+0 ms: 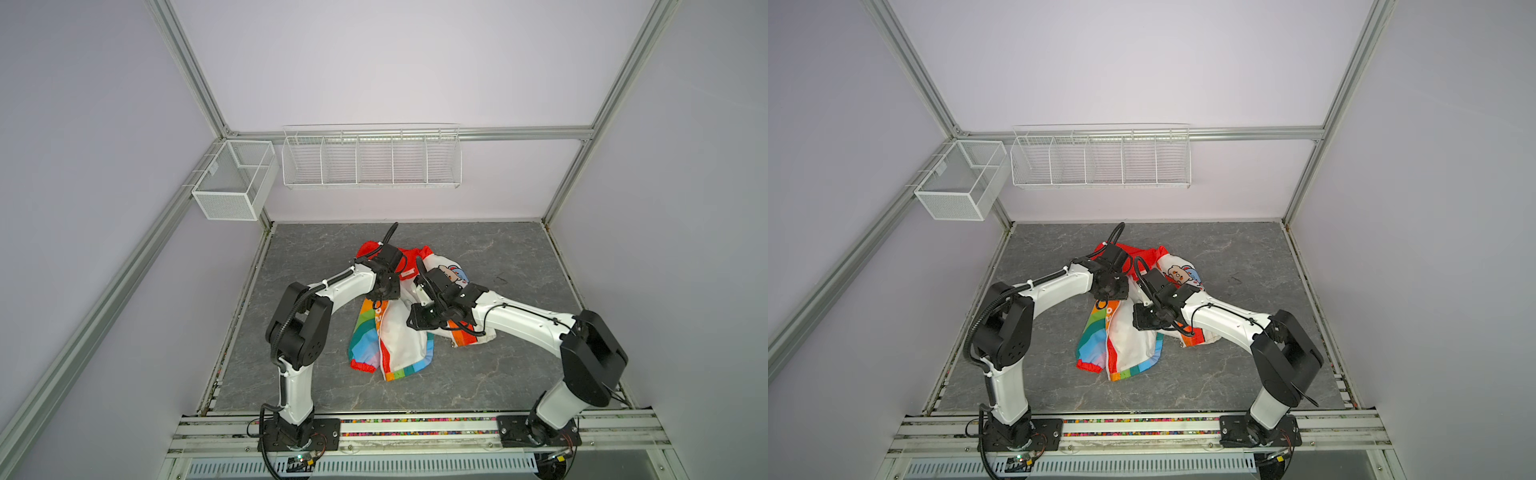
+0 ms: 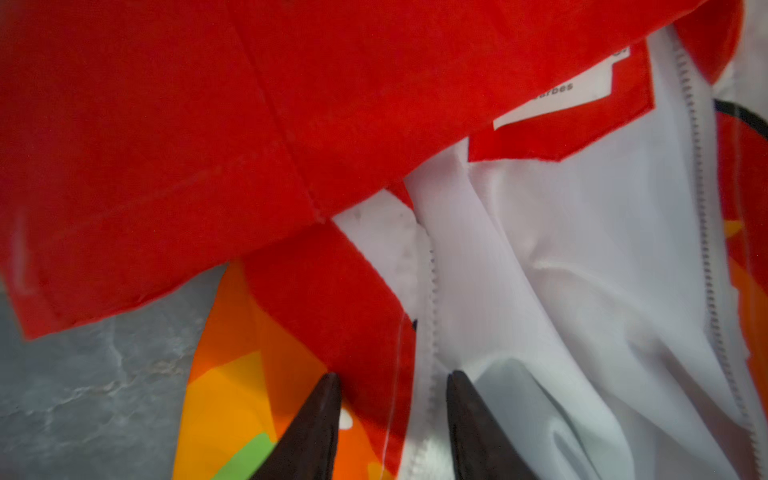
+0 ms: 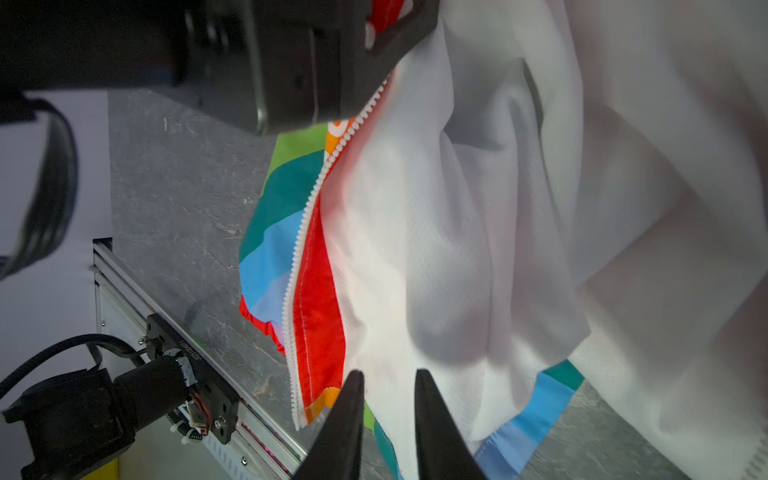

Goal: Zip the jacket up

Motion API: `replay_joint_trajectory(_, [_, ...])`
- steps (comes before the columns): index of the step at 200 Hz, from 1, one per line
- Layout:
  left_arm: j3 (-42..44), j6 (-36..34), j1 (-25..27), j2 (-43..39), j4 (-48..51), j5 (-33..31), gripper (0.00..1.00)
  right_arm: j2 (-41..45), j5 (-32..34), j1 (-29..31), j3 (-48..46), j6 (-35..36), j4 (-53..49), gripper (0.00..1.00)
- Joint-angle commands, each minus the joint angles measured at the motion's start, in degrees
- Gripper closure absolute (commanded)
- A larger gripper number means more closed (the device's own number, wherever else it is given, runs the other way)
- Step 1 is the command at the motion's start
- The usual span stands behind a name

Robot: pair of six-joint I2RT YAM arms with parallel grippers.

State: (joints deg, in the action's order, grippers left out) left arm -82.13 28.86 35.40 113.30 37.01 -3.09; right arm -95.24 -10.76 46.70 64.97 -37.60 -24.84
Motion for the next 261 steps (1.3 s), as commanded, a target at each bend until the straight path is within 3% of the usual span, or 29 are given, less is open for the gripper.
replay_joint_trajectory(1, [-4.7,-2.2,0.1,3.0,1.2,-1.5,0.56,-2.4,0.3,0.1,-2.8,-3.2,3.1,0.79])
replay_joint_trajectory(52, [-10.4,-3.6,0.1,7.2,5.1,-5.5,0.57,-6.1,1.9,0.1,-5.1,-5.1,3.1,0.85])
replay_joint_trajectory(73, [-12.1,-3.9,0.0,8.7,7.2,-6.8,0.61,-6.1,1.9,0.1,-5.2,-5.2,3.3,0.85])
replay_joint_trajectory(116, [-12.0,-4.4,0.0,8.8,7.7,-7.4,0.79,-6.1,2.0,0.1,-4.8,-5.1,3.0,0.85])
replay_joint_trajectory(150, [-12.0,-4.7,-0.1,7.5,7.5,-6.6,1.00,-6.4,1.5,0.1,-4.8,-5.1,3.2,0.85])
replay_joint_trajectory(207, [-11.7,-4.1,-1.0,1.6,8.2,-3.0,1.00,-5.5,1.0,0.1,-4.8,-4.9,3.3,0.85])
replay_joint_trajectory(236, [-11.3,-3.4,-2.0,-2.9,7.9,0.9,1.00,-3.9,0.1,0.1,-4.9,-3.9,4.4,0.71])
replay_joint_trajectory(261, [-11.6,-2.3,-2.7,-5.0,7.3,5.3,1.00,-1.1,-0.2,0.5,-5.2,-2.7,5.4,0.46])
